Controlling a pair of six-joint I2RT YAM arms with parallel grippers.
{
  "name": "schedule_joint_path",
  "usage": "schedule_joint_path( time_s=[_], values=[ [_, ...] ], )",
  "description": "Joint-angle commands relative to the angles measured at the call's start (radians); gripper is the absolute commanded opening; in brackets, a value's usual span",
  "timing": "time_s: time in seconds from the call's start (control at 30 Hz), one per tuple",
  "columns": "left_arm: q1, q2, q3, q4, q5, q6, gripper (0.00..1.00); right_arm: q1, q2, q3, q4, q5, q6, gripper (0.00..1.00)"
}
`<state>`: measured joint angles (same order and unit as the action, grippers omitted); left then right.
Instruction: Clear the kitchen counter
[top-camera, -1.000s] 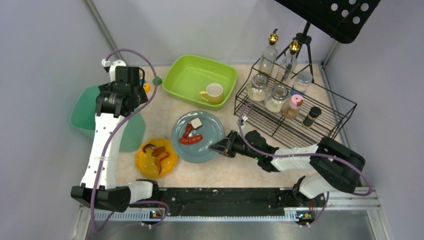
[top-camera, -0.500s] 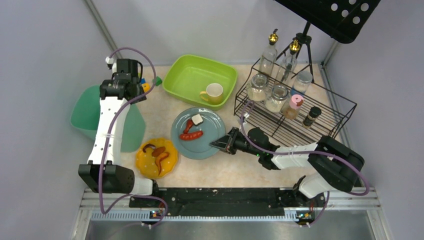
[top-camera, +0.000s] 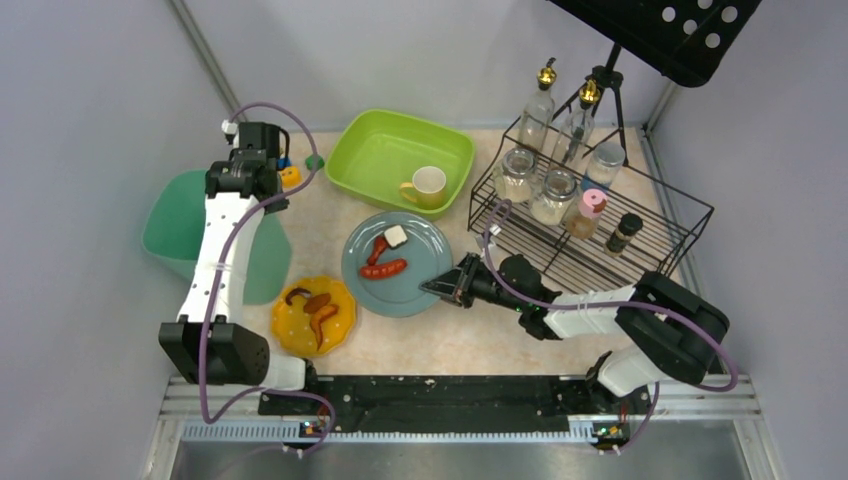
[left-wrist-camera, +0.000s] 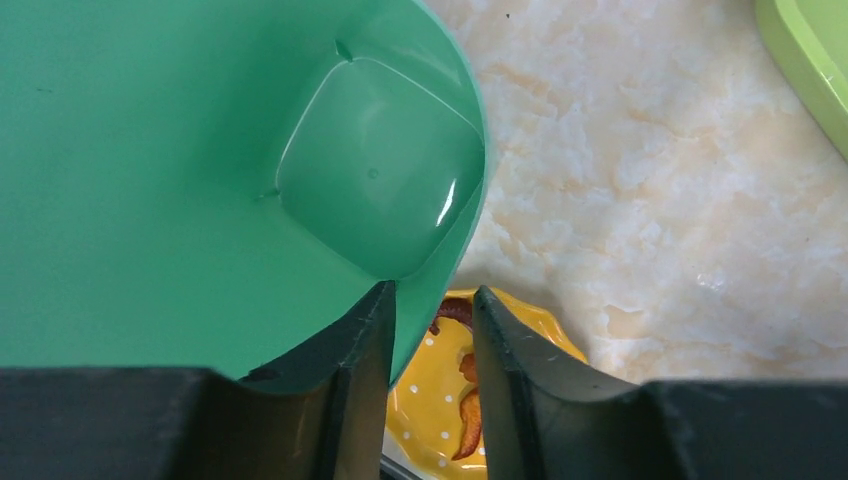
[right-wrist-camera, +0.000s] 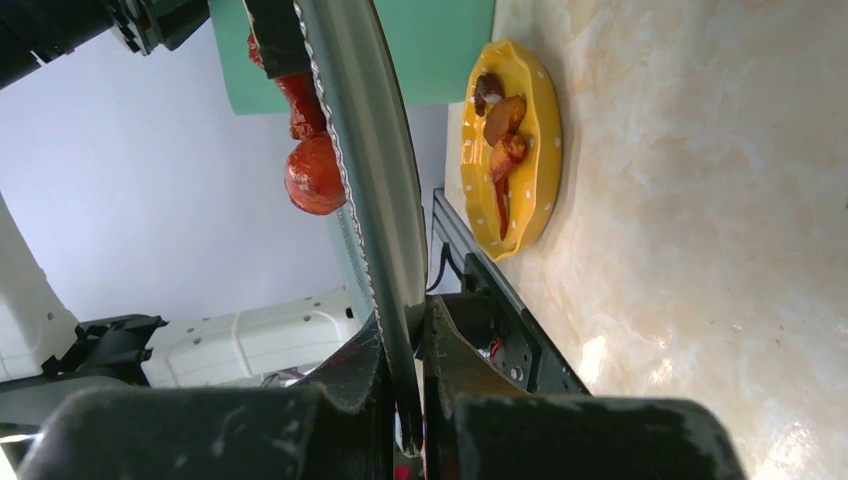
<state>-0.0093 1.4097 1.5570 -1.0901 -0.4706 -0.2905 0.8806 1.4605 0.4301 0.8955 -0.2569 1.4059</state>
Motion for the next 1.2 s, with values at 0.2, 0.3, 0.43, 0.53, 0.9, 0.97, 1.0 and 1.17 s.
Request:
schedule_joint_path(
  time_s=[0.2, 0.3, 0.43, 0.53, 0.9, 0.97, 1.0, 1.17],
  values=[
    [0.003, -0.008, -0.013, 0.038, 0.037, 0.004, 0.0, -0.012, -0.103, 0.003, 0.247, -0.006, 0.014, 0.0],
    [0.003, -0.018, -0.015, 0.04, 0.063, 0.014, 0.0, -0.019, -0.144, 0.001, 0.211, 0.002, -0.001, 0.0],
    [0.003, -0.044, -0.026, 0.065, 0.155, 0.044, 0.0, -0.025, -0.204, 0.006, 0.147, 0.016, -0.032, 0.0],
    [0.003, -0.048, -0.025, 0.071, 0.189, 0.052, 0.0, -0.026, -0.246, 0.004, 0.103, 0.033, -0.052, 0.0],
    [-0.012, -0.029, 0.046, 0.149, 0.27, 0.096, 0.0, -0.028, -0.297, -0.015, 0.068, 0.053, -0.068, 0.0],
    [-0.016, -0.019, 0.058, 0.177, 0.299, 0.111, 0.0, -0.028, -0.308, -0.019, 0.064, 0.056, -0.071, 0.0],
    [-0.019, -0.012, 0.067, 0.183, 0.309, 0.118, 0.0, -0.028, -0.316, -0.022, 0.057, 0.059, -0.073, 0.0],
    [-0.038, 0.037, 0.112, 0.202, 0.36, 0.13, 0.0, -0.041, -0.358, -0.036, 0.02, 0.066, -0.09, 0.0]
  ],
)
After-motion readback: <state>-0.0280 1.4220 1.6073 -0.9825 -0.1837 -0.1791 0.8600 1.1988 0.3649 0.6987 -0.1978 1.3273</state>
